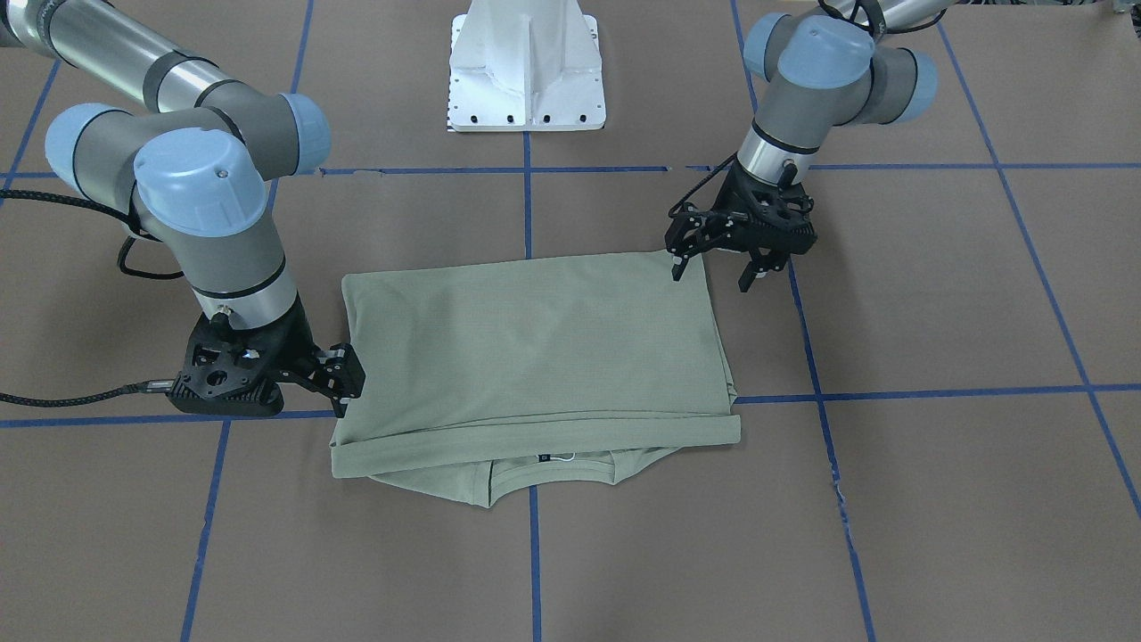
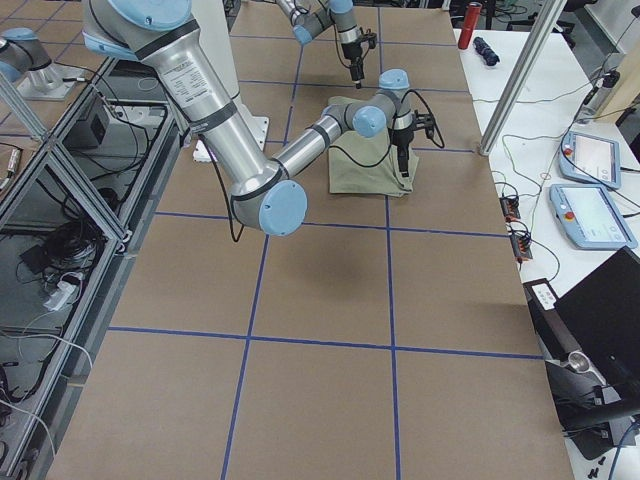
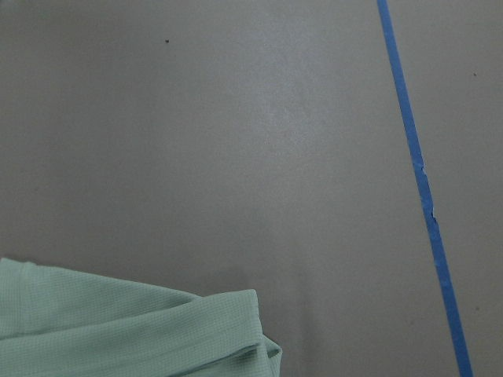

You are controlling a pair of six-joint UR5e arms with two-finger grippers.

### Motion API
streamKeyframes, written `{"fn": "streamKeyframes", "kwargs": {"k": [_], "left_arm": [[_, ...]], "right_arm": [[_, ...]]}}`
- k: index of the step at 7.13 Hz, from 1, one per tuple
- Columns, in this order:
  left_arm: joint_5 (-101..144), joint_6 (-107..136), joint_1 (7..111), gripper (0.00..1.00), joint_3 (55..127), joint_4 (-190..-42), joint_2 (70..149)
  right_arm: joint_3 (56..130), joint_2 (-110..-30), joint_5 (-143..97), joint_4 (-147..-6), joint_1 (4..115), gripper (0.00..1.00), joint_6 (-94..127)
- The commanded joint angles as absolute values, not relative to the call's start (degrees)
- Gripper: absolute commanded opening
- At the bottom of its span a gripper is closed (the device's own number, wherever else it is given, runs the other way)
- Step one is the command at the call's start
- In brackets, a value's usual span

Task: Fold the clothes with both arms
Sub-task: 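Grasp the folded shirt's near side edge with the left gripper while the right gripper waits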

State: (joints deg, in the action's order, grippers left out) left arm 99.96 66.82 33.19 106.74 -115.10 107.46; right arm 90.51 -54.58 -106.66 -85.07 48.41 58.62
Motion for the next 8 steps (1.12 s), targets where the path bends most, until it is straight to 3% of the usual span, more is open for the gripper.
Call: {"fn": "streamKeyframes", "kwargs": {"k": [1,3,4,5,6,8], "left_arm": [[95.39,74.32,26.05,0.87,107.05,-115.4,104.61],[93.96,75.15,25.31,0.75,106.17,-115.4,104.33],[93.96,75.32,24.96,0.53,106.17,-115.4,104.41],[94.04,75.32,24.7,0.12,106.26,-115.4,104.41],[93.96,75.15,24.61,0.0,106.35,-115.4,104.41],[94.39,73.92,24.78,0.0,107.13,-115.31,102.24]], "right_arm": [[91.49,-55.02,-107.32,-84.99,48.6,1.0,58.1],[91.49,-55.02,-107.31,-84.99,48.6,1.0,58.09],[91.49,-55.11,-107.23,-84.99,48.6,1.0,58.18],[91.49,-55.19,-107.23,-84.99,48.6,1.0,58.1],[91.49,-55.2,-107.23,-84.99,48.6,1.0,58.1],[91.49,-55.2,-107.14,-84.99,48.6,1.0,58.18]]}}
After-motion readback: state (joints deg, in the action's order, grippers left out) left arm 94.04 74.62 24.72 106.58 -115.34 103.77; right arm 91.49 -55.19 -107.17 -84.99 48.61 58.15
